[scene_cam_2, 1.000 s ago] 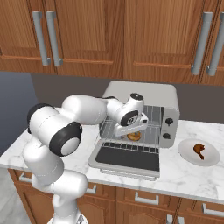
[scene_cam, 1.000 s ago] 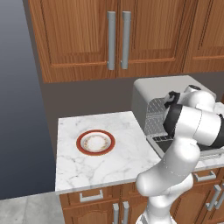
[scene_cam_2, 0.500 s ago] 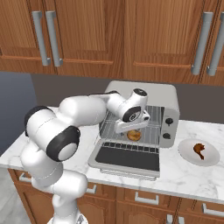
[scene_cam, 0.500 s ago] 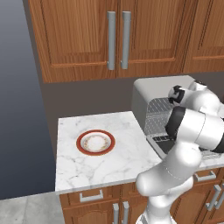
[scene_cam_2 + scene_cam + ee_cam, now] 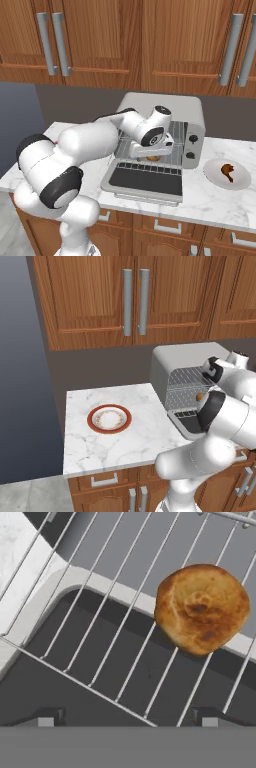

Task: Open the toaster oven door. Place the bread on the bottom rack in the toaster oven and place the chicken drumstick on the top rack.

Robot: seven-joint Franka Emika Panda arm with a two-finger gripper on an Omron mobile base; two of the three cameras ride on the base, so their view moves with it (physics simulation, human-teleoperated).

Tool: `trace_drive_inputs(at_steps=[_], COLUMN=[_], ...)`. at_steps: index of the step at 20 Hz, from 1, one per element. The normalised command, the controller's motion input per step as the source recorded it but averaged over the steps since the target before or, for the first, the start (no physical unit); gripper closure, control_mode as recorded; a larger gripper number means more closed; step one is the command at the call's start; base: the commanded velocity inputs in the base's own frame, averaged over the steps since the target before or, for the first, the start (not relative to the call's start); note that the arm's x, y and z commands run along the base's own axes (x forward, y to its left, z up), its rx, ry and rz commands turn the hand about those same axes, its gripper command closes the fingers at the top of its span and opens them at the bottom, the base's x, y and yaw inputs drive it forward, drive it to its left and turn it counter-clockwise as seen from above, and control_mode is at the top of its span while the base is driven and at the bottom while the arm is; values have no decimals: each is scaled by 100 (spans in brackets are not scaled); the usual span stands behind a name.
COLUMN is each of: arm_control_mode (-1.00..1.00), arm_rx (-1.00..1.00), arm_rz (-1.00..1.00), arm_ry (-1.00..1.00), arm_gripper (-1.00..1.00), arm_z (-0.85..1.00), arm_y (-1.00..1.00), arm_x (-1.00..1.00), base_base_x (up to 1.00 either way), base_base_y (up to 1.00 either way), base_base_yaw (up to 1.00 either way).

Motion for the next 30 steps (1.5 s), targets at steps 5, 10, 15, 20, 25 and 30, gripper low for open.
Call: trace_drive_inputs(at_steps=[5, 10, 15, 20, 25, 30], arm_control_mode=[-100, -100, -100, -100, -100, -100], arm_rx=[3, 4, 3, 0, 0, 0], arm_rz=[-22, -22, -20, -14, -5, 0], arm_ry=[5, 10, 7, 6, 1, 0], arm_gripper=[-100, -100, -100, -100, -100, -100], arm_z=[-3, -25, -39, -53, -27, -20], arm_y=[0, 4, 6, 0, 0, 3], arm_x=[-48, -23, -8, -1, 11, 14], base_base_x=[0, 0, 0, 0, 0, 0], base_base_y=[0, 0, 0, 0, 0, 0], base_base_yaw=[0, 0, 0, 0, 0, 0])
